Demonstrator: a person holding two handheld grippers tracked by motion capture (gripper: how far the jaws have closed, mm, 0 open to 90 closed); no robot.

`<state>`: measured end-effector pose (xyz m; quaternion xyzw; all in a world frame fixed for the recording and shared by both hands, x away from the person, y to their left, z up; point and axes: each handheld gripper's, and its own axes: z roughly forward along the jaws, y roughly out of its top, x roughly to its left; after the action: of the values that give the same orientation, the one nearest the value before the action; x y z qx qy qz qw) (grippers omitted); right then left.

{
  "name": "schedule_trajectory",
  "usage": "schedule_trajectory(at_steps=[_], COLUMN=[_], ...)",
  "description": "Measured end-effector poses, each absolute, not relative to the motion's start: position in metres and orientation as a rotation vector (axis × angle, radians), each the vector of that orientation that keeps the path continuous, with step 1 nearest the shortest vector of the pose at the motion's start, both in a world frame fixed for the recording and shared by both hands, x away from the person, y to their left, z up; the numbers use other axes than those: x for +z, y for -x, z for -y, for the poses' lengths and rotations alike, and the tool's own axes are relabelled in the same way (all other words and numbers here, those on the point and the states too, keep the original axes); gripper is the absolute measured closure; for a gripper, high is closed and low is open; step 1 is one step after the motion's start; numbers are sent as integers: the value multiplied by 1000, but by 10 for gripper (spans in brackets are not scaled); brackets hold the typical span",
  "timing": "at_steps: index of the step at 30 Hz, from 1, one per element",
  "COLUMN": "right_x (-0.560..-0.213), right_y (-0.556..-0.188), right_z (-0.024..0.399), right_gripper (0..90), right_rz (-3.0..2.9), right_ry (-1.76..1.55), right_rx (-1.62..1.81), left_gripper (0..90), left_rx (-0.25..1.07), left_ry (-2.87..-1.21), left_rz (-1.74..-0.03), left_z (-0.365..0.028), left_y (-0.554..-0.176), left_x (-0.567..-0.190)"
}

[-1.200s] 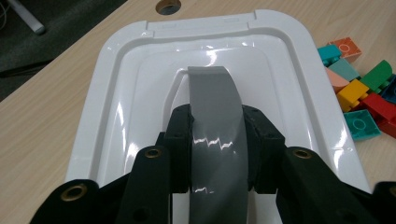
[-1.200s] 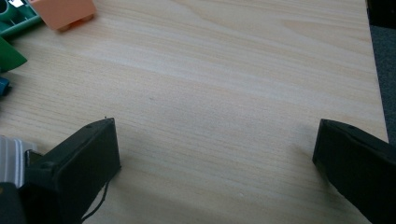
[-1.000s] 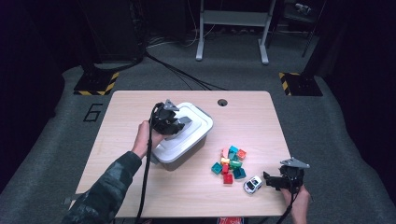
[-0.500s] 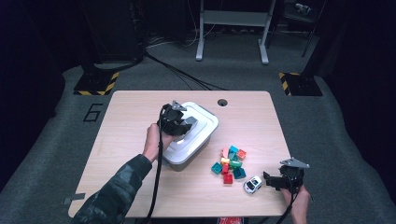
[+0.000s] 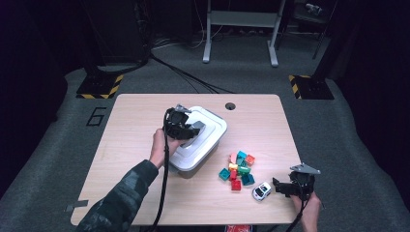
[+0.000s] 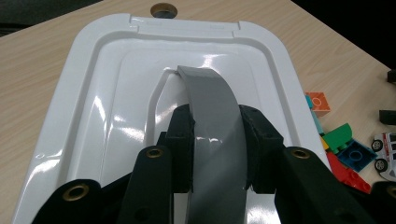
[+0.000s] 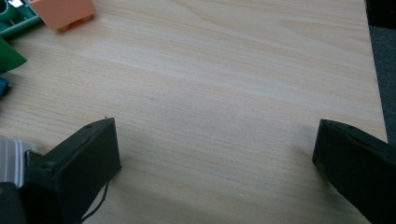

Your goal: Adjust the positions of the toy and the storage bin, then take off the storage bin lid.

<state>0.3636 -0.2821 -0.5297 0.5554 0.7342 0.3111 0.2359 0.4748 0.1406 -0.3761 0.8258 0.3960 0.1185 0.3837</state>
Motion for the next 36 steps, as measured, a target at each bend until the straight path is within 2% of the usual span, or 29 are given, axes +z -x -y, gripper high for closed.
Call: schedule_trajectory(at_steps=[13, 30, 36], right_x=[-530, -530, -530], right_y=[-364, -364, -364], right_z=[282, 282, 282], right_gripper=[0, 0, 0], right_rz=[-2014, -2010, -2008], right_ry=[-1524, -1526, -1528], right_rx=[853, 854, 852], left_gripper=[672, 671, 670], left_rx=[276, 336, 388], left_ry=[-2085, -2105, -2078], left_rz=[-1003, -984, -951], left_z=[-123, -121, -127], left_y=[-478, -474, -468], left_x=[-378, -376, -358])
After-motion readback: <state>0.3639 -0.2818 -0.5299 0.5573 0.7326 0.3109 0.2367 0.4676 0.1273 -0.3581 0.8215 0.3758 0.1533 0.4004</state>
